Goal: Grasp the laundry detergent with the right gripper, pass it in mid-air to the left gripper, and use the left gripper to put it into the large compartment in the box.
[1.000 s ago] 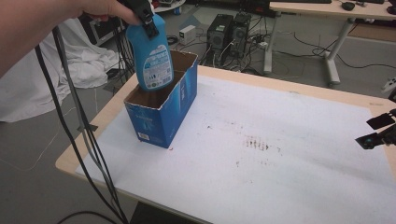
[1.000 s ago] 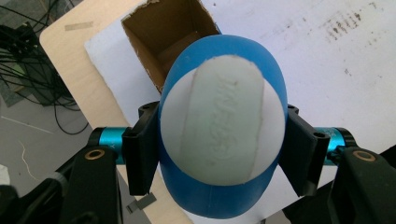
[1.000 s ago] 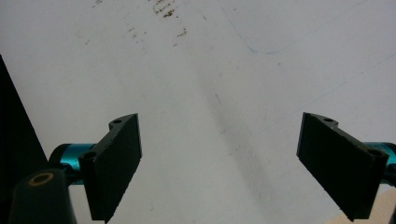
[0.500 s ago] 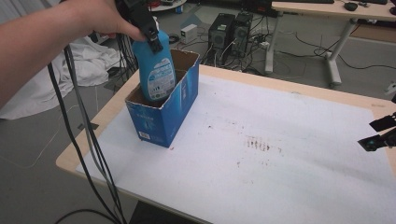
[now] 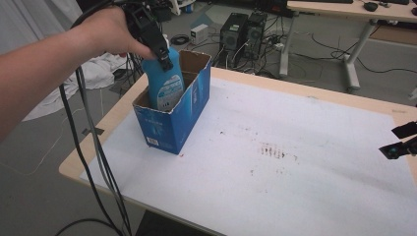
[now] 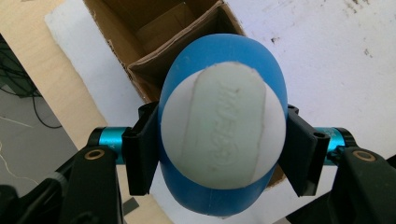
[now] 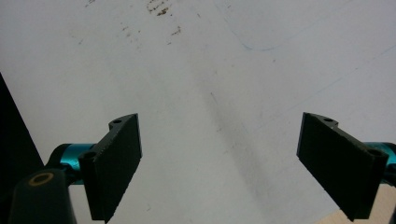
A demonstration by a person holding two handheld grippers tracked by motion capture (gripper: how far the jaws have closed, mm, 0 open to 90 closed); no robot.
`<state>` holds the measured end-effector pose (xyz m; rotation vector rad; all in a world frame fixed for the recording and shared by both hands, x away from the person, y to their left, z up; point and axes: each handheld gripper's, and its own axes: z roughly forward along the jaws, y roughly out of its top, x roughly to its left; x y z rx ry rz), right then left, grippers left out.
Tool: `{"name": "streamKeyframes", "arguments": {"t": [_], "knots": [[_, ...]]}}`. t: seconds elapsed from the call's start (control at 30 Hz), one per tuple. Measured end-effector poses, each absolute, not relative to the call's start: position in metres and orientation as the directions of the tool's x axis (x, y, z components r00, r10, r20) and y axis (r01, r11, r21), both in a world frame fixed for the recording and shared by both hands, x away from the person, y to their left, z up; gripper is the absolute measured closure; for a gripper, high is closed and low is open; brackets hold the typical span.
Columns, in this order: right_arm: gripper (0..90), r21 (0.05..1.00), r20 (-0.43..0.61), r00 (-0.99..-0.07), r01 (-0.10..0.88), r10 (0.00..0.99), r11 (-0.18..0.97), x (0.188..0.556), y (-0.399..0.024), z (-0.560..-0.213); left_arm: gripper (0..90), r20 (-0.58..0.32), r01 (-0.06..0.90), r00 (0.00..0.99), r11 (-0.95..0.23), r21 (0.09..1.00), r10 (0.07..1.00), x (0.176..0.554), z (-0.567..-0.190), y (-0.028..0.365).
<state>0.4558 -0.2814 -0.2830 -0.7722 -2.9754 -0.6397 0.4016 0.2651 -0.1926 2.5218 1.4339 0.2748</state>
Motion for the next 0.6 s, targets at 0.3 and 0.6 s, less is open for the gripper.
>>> {"name": "streamKeyframes", "arguments": {"t": [0.3, 0.6], "knots": [[13.2, 0.386, 0.103, -0.881, 0.463, 0.461, 0.798, 0.457, -0.282, -0.285, 37.8, 0.039, 0.825, 0.501, -0.491, 0.282, 0.865, 0.401, -0.209, 0.265], [13.3, 0.382, 0.107, -0.877, 0.471, 0.468, 0.795, 0.456, -0.284, -0.287, 37.8, 0.035, 0.828, 0.499, -0.488, 0.275, 0.866, 0.403, -0.222, 0.266]]}}
